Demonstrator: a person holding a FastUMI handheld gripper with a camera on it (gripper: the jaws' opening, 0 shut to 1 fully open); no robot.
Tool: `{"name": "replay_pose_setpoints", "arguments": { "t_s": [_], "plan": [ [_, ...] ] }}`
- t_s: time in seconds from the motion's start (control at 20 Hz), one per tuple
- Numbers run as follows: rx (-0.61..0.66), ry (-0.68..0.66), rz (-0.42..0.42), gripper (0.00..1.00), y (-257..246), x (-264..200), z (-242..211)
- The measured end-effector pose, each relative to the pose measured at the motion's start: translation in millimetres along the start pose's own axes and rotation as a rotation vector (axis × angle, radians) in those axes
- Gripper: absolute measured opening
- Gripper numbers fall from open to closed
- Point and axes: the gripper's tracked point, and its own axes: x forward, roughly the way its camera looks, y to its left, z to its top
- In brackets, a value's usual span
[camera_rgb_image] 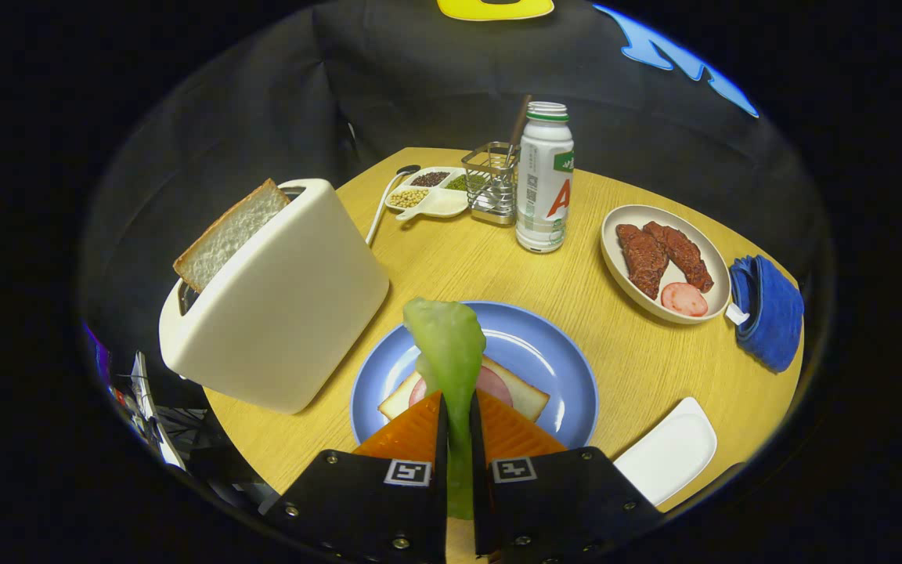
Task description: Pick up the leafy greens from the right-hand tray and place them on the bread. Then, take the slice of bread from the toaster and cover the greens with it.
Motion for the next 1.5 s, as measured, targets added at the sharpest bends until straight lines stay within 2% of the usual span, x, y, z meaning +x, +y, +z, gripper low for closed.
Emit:
{"name": "replay_pose_setpoints", "arguments": {
  "t_s": [0.1,0.15,0.25,0.4,0.75,0.95,1.1,1.25,1.35,1.5],
  "plan": [
    [-0.021,-0.007,0.004,0.19,4,1,2],
    [-0.03,-0.014,-0.003,0.3,3,-1,3],
    [-0.052,-0.023,-0.018,0.41,0,-3,6],
    [-0.056,-0.021,-0.022,0.46,-1,-4,4],
    [-0.023,-0.033,-0.037,0.46,-2,-12,2],
    [-0.009,-0.091,-0.074,0.46,3,-21,2],
    [0.06,-0.197,-0.014,0.46,27,-33,9],
    [0.083,-0.345,-0.048,0.46,36,-48,18],
    [0.111,-0.438,-0.03,0.46,53,-54,25],
    [0.106,-0.521,-0.09,0.46,56,-59,30]
  ]
}}
